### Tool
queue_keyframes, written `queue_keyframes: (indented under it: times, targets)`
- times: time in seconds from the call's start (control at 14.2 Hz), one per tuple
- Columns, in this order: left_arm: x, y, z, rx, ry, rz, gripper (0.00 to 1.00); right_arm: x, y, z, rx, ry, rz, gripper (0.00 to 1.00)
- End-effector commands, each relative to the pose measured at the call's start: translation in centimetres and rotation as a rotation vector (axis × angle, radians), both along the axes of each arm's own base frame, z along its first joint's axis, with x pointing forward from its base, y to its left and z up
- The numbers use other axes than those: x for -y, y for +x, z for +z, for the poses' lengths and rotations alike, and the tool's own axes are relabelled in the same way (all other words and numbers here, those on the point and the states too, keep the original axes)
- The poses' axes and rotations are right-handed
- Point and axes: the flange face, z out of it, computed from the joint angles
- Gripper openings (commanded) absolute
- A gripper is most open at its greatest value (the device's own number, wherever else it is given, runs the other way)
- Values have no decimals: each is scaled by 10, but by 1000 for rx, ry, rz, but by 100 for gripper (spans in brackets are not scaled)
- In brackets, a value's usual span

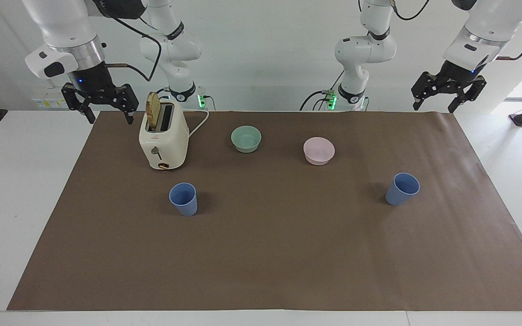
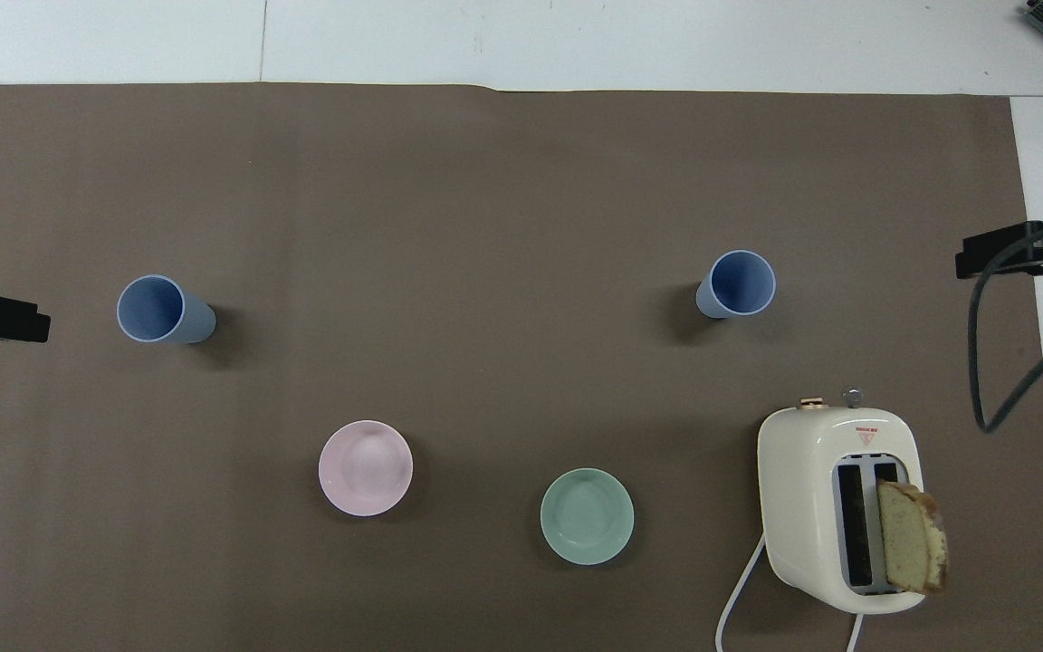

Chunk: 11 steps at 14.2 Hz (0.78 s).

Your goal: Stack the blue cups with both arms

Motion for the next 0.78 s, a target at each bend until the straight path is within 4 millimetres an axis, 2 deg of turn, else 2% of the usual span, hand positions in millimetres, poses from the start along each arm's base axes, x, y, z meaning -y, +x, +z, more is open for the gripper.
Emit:
queue_keyframes:
  times: [0.0,0.71]
  targets:
    - [2,-6,1,1,6,2,100,3,-7,1,-4,18,10,100]
    - [3,-6,1,7,4,11,100,3,-7,1,-4,18,8,100]
